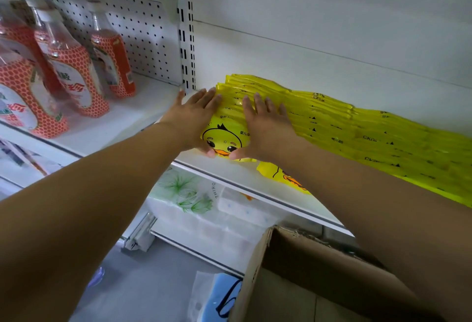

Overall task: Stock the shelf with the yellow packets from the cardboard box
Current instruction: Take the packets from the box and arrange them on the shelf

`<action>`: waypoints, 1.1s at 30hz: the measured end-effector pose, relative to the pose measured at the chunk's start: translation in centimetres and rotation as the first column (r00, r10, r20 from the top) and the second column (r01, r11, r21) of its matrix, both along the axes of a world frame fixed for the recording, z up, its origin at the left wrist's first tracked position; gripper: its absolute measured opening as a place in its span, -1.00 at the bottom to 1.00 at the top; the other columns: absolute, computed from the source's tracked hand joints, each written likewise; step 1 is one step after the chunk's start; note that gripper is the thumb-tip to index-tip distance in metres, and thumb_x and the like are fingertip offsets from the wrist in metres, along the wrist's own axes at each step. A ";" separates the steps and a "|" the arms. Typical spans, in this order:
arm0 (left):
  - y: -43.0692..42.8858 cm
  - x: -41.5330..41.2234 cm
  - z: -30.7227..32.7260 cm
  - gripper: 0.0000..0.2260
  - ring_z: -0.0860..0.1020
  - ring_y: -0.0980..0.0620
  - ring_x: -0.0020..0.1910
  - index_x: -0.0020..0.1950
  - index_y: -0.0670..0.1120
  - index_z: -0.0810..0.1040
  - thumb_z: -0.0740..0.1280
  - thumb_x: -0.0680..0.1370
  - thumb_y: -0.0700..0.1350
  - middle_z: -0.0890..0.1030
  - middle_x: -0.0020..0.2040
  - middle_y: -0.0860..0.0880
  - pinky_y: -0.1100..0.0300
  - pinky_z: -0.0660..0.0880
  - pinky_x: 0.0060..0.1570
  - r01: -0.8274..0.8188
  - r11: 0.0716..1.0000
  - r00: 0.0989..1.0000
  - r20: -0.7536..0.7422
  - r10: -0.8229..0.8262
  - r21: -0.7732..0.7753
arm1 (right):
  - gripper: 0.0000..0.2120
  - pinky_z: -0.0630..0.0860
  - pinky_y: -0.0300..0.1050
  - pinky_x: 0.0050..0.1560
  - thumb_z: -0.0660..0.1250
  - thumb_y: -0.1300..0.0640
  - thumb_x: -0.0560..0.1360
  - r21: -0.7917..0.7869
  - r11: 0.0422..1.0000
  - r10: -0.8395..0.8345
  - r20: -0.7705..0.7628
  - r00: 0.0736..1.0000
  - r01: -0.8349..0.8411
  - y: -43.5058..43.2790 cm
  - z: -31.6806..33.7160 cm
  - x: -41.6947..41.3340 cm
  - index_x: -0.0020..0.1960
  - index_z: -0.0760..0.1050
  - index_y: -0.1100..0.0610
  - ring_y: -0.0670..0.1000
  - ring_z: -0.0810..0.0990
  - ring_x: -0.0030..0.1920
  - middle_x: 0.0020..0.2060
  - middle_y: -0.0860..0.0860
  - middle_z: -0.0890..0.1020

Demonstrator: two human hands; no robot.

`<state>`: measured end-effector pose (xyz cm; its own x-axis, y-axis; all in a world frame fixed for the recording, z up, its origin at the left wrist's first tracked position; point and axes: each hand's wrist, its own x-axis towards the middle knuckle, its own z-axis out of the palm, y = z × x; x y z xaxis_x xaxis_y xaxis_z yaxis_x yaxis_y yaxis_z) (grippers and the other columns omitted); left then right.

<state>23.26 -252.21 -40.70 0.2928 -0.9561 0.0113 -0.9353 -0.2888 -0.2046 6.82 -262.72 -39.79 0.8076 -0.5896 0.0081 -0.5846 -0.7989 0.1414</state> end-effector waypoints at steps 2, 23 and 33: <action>0.4 -0.5 0.1 0.33 -0.15 -0.08 0.67 0.66 -0.09 -0.30 0.48 0.26 0.46 -0.22 0.68 -0.10 -0.30 -0.15 0.57 0.012 1.000 1.000 0.012 -0.012 -0.010 | 0.38 -0.04 0.34 0.54 0.40 -0.57 0.17 0.013 1.000 0.027 0.019 0.999 -0.028 0.0 0.8 -1.3 0.63 -0.25 0.11 0.22 -0.09 0.61 0.62 0.19 -0.11; -4.1 -13.5 -1.5 0.01 -0.11 -0.08 0.67 0.67 -0.13 -0.24 0.25 0.54 0.39 -0.11 0.69 -0.12 -0.30 -0.17 0.57 0.246 0.968 0.953 0.193 -0.233 -0.046 | 0.32 0.00 0.34 0.54 0.51 -0.43 0.21 -0.038 0.993 -0.111 -0.068 0.992 0.108 -2.5 -0.2 -13.4 0.62 -0.26 -0.01 0.29 -0.09 0.60 0.63 0.13 -0.14; -0.2 -16.7 -0.3 0.13 -0.21 -0.05 0.66 0.66 -0.14 -0.23 0.25 0.44 0.52 -0.19 0.69 -0.09 -0.22 -0.22 0.58 0.081 0.993 0.997 0.021 -0.080 -0.085 | 0.39 -0.01 0.34 0.54 0.46 -0.50 0.16 -0.036 0.994 -0.103 -0.023 0.994 0.102 0.8 1.1 -18.1 0.62 -0.30 0.04 0.22 -0.07 0.62 0.63 0.12 -0.16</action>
